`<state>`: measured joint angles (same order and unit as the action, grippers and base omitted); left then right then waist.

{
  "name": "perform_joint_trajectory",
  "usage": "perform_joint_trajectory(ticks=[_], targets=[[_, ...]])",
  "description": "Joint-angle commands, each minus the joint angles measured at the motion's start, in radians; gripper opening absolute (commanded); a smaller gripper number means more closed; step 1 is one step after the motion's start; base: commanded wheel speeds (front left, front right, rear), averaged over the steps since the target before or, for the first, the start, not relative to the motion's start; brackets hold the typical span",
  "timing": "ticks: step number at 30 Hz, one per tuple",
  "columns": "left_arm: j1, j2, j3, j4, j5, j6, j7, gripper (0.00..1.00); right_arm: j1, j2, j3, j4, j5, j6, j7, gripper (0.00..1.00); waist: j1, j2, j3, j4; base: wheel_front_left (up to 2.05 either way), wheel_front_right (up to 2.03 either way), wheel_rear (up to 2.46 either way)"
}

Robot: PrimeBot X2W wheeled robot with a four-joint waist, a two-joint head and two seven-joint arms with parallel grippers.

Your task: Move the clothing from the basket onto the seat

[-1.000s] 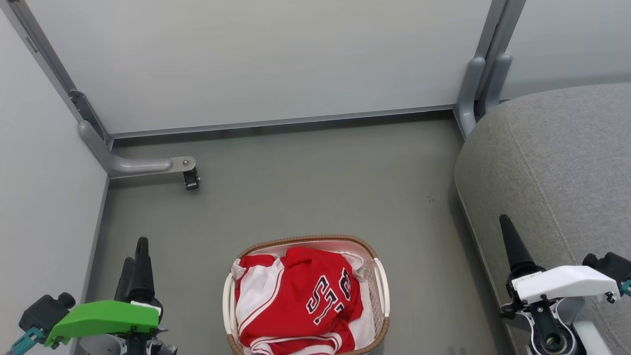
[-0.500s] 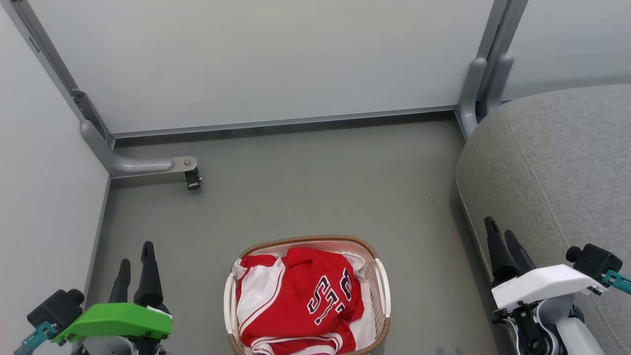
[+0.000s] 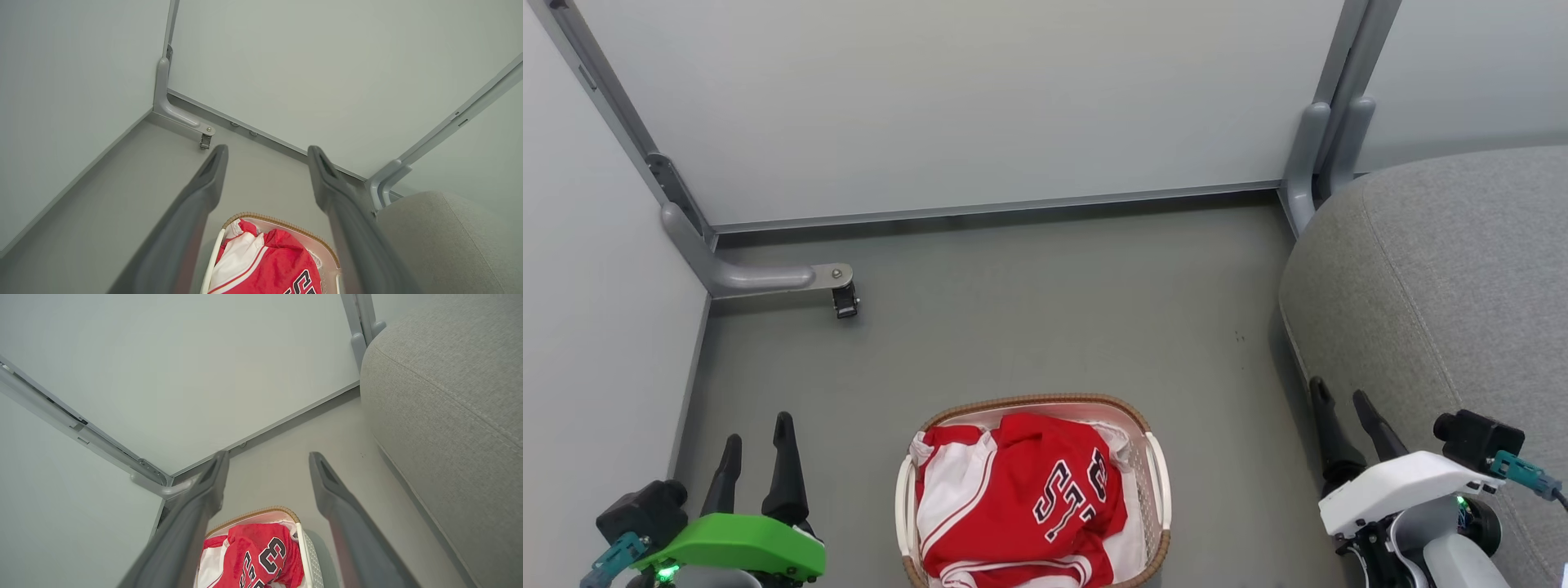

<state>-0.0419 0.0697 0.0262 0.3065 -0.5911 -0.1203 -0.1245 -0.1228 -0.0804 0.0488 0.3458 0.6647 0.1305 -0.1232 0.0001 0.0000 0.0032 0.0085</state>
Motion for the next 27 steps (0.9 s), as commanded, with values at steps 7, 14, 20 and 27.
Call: perform_joint_trajectory(ticks=[7, 14, 20, 27], targets=[[0.013, 0.013, -0.019, 0.016, 0.103, 0.011, -0.025, 1.00, -0.004, -0.009, 0.014, 0.019, -0.109, 0.000, -0.026, 1.00, -0.0001, 0.0000, -0.002, 0.000, 0.00, 0.00, 0.00], [0.020, 0.014, -0.030, 0.024, 0.172, 0.017, -0.043, 1.00, -0.010, -0.006, 0.022, 0.031, -0.184, 0.000, -0.044, 1.00, -0.0001, 0.0000, -0.001, 0.001, 0.00, 0.00, 0.00], [0.019, 0.014, -0.032, 0.021, 0.228, 0.025, -0.057, 1.00, -0.009, -0.001, 0.007, 0.038, -0.248, 0.000, -0.059, 1.00, -0.0001, 0.0000, 0.003, 0.004, 0.00, 0.00, 0.00], [0.017, 0.014, -0.033, 0.029, 0.290, 0.030, -0.074, 1.00, -0.018, 0.001, 0.008, 0.061, -0.320, 0.000, -0.075, 1.00, -0.0001, 0.0000, 0.007, 0.005, 0.00, 0.00, 0.00]])
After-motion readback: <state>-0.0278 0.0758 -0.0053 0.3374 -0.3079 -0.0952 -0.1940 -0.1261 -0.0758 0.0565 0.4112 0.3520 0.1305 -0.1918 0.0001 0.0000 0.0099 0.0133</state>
